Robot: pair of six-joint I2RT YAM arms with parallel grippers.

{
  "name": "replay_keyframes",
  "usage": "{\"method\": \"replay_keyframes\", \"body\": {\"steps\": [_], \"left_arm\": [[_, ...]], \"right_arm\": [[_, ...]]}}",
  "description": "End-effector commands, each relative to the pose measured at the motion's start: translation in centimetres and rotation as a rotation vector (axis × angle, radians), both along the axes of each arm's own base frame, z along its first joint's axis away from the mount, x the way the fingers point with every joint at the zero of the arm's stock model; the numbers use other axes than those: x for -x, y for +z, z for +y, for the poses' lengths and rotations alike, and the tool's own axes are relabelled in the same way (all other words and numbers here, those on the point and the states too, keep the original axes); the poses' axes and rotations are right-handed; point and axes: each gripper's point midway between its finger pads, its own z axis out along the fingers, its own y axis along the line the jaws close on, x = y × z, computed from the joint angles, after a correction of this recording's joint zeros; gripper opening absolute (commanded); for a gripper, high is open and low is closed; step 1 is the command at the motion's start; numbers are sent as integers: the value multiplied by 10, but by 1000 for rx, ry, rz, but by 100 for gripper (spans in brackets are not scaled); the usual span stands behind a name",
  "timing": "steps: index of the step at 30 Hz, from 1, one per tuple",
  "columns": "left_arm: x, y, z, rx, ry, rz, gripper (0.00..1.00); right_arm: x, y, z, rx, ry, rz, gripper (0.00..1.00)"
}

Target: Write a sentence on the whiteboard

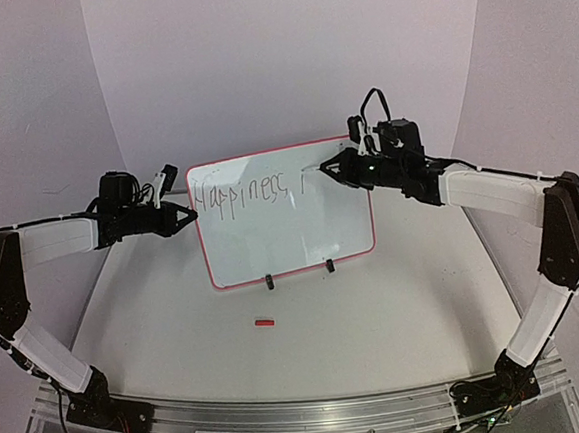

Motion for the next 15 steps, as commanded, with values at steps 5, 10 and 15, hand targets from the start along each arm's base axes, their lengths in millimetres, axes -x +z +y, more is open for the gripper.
{"method": "replay_keyframes", "body": {"steps": [5,10,15], "left_arm": [[-10,2,3,-63,11,-49,0],[-11,1,3,-64,11,-48,0],[-11,1,3,-65,11,-47,0]], "right_arm": [[-19,28,5,-31,-21,-86,0],[-24,24,6,-27,-29,-80,0],[-28,19,6,-16,-44,-76,0]]}}
